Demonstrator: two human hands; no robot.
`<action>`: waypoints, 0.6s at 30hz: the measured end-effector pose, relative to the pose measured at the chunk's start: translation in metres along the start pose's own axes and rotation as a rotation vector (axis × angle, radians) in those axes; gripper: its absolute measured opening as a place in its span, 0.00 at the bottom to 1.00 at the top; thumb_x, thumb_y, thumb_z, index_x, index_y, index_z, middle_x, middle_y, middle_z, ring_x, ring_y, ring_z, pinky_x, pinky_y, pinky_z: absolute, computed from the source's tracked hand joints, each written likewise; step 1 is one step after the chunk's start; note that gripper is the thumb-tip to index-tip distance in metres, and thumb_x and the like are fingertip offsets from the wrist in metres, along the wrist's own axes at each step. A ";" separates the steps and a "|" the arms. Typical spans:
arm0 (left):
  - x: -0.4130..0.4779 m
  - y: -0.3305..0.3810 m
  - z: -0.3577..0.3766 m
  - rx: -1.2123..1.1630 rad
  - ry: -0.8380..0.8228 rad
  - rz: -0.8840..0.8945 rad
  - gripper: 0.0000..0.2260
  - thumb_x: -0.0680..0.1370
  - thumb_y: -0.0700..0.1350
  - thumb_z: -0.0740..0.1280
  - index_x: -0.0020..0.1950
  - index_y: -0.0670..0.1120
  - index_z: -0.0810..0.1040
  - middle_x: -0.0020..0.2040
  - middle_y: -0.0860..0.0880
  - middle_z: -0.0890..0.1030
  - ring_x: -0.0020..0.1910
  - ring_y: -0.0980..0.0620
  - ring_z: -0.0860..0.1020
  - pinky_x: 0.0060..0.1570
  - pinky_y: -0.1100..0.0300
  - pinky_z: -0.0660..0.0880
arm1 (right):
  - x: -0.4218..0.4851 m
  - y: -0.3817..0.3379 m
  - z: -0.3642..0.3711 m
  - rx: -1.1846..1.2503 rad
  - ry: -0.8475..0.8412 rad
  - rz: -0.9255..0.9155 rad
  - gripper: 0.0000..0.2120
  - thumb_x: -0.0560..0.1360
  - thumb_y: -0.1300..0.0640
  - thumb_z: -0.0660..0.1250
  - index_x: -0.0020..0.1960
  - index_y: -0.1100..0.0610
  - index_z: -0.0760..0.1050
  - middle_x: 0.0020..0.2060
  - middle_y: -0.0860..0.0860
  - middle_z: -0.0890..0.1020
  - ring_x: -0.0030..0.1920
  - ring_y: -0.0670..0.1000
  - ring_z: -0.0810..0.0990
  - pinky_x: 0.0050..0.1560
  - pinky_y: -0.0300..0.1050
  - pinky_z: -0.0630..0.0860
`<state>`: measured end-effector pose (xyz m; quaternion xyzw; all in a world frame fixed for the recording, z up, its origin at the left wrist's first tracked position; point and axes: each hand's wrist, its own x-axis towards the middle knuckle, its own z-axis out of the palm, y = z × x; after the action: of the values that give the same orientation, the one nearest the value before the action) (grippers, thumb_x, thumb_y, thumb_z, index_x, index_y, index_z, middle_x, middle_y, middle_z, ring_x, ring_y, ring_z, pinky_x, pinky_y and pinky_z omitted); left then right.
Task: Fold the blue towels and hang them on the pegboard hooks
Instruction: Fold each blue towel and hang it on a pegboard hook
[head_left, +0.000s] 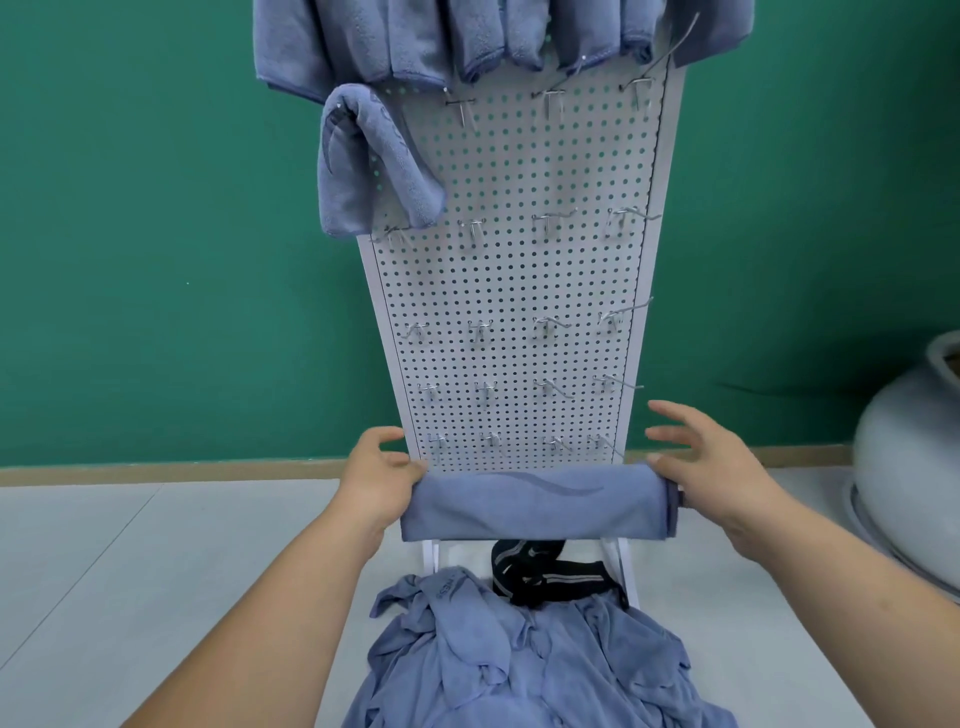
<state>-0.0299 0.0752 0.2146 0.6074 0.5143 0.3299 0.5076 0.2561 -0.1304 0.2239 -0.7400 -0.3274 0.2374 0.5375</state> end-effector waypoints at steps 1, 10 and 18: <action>0.000 0.000 -0.002 0.008 0.007 0.038 0.17 0.82 0.36 0.69 0.67 0.52 0.75 0.55 0.48 0.82 0.53 0.50 0.81 0.46 0.58 0.76 | 0.001 0.000 -0.001 -0.005 0.004 -0.041 0.23 0.80 0.66 0.69 0.64 0.41 0.81 0.55 0.41 0.86 0.56 0.52 0.85 0.58 0.58 0.84; -0.003 0.004 -0.004 0.166 -0.125 0.249 0.14 0.80 0.39 0.73 0.62 0.54 0.83 0.58 0.57 0.83 0.54 0.54 0.81 0.52 0.63 0.76 | -0.002 -0.007 0.001 -0.270 -0.029 -0.221 0.13 0.74 0.55 0.80 0.56 0.43 0.85 0.53 0.36 0.85 0.55 0.38 0.81 0.54 0.37 0.75; 0.000 0.007 -0.004 0.618 -0.053 0.435 0.03 0.79 0.46 0.73 0.52 0.52 0.84 0.54 0.54 0.77 0.53 0.51 0.77 0.56 0.56 0.75 | 0.007 0.005 0.001 -0.743 0.057 -0.349 0.08 0.78 0.56 0.72 0.52 0.44 0.81 0.45 0.39 0.81 0.51 0.53 0.78 0.47 0.46 0.71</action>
<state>-0.0313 0.0764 0.2219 0.8351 0.4354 0.2435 0.2319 0.2613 -0.1262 0.2188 -0.8233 -0.4965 -0.0124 0.2749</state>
